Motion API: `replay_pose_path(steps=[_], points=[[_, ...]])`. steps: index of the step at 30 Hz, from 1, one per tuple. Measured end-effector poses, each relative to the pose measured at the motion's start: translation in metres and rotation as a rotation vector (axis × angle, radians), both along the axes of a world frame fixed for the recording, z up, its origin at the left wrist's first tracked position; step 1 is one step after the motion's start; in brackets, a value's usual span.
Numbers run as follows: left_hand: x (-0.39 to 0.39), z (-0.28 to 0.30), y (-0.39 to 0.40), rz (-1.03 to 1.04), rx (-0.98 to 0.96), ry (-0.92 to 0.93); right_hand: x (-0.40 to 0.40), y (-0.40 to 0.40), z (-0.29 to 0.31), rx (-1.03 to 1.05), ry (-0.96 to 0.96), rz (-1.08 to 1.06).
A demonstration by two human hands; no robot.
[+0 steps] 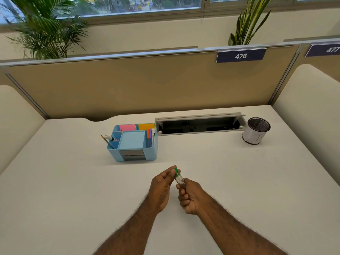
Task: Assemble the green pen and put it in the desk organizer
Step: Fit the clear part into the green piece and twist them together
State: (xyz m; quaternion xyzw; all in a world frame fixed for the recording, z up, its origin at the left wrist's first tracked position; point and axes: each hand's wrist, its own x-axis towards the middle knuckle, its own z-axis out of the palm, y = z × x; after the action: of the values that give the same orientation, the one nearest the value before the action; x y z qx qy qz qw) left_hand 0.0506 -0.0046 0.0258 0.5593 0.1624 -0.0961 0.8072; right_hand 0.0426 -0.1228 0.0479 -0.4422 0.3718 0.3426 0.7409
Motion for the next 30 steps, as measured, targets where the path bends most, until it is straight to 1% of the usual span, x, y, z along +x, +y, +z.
replay_pose_path(steps=[2,6,8,10,12,14,18,21,25,26,27,28,29,30], points=[[0.002,0.004,0.002,-0.024,-0.006,-0.006,0.001,-0.003,0.003,0.076,0.035,0.032],[0.005,0.014,0.007,-0.083,-0.090,-0.008,0.001,-0.008,0.009,0.234,0.067,0.082],[0.007,0.017,0.010,-0.078,-0.110,-0.010,0.001,-0.006,0.011,0.278,0.026,0.065],[0.009,0.017,0.011,-0.020,-0.149,-0.004,0.004,-0.004,0.017,0.312,-0.046,0.021],[0.010,0.017,0.012,0.044,-0.188,0.009,0.009,-0.004,0.025,0.282,-0.136,0.025],[0.011,0.017,0.013,0.073,-0.199,0.023,0.013,-0.005,0.032,0.183,-0.245,0.085],[0.015,0.018,0.016,0.068,-0.151,0.041,0.015,-0.003,0.041,-0.056,-0.472,0.214],[0.016,0.020,0.018,0.075,-0.144,0.047,0.014,0.002,0.043,-0.285,-0.551,0.270],[0.013,0.024,0.019,0.090,-0.166,0.036,0.013,0.009,0.038,-0.653,-0.690,0.390],[0.013,0.025,0.018,0.089,-0.162,0.030,0.013,0.010,0.036,-0.688,-0.694,0.419],[0.013,0.026,0.018,0.084,-0.152,0.024,0.014,0.011,0.037,-0.666,-0.669,0.437],[0.014,0.027,0.019,0.073,-0.136,0.019,0.015,0.013,0.038,-0.575,-0.607,0.424],[0.015,0.029,0.020,0.054,-0.121,0.015,0.016,0.013,0.037,-0.423,-0.514,0.376],[0.016,0.031,0.021,0.025,-0.107,0.011,0.016,0.013,0.036,-0.224,-0.406,0.298]])
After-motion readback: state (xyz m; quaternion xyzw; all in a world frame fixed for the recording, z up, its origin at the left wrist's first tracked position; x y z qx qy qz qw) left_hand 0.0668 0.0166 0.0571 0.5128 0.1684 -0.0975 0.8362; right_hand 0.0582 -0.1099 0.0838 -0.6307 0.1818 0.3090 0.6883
